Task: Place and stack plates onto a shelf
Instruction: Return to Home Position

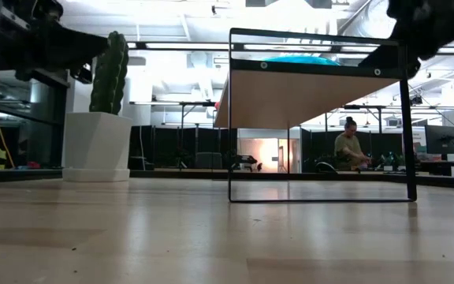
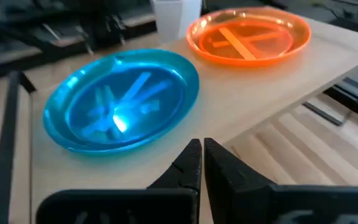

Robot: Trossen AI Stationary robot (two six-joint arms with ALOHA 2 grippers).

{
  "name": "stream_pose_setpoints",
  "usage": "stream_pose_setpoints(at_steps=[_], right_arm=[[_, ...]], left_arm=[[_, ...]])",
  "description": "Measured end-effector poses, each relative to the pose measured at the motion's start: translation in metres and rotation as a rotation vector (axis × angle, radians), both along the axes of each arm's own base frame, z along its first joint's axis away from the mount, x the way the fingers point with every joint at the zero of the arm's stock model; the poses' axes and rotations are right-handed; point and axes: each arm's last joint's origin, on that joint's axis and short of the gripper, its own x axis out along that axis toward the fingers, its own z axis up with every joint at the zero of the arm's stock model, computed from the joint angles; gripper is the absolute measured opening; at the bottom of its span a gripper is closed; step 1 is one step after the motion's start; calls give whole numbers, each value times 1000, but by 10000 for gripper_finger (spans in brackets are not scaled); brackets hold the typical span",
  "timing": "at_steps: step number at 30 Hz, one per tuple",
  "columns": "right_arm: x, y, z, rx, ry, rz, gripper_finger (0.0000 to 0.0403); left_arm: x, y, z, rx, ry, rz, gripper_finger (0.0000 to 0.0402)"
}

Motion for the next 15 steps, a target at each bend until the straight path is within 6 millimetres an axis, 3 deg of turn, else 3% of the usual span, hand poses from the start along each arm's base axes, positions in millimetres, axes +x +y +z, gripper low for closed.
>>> stream_pose_setpoints(at_steps=[15], right_arm=[[-18,1,-55,-46,-390,256,0]], left_arm=[[-2,11,-6,-56,68,65,0]])
